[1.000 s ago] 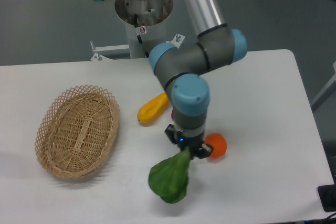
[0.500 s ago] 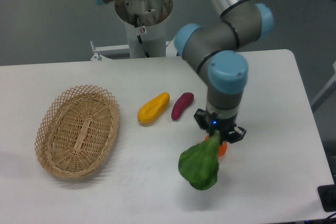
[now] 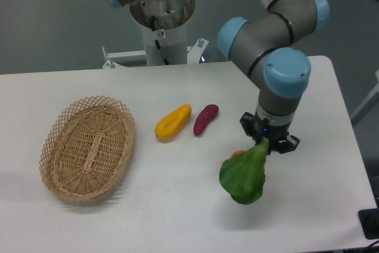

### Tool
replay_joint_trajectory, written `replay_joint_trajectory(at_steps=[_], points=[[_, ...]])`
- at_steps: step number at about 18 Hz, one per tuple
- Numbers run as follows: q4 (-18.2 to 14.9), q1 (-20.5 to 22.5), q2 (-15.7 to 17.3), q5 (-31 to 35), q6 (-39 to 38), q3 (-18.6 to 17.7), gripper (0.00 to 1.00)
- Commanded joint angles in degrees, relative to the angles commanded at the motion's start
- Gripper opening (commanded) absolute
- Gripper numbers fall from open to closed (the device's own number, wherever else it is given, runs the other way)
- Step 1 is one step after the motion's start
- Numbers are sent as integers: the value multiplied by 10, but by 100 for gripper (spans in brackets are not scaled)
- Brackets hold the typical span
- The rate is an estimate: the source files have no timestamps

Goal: Pick up the green vegetable from the table
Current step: 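Lift the bok choy off the table and raise it up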

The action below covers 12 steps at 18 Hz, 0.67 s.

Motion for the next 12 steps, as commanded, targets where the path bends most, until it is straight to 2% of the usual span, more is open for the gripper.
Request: replay_joint_trajectory(at_steps=[12], points=[[0, 15, 0, -4, 25, 2, 20]])
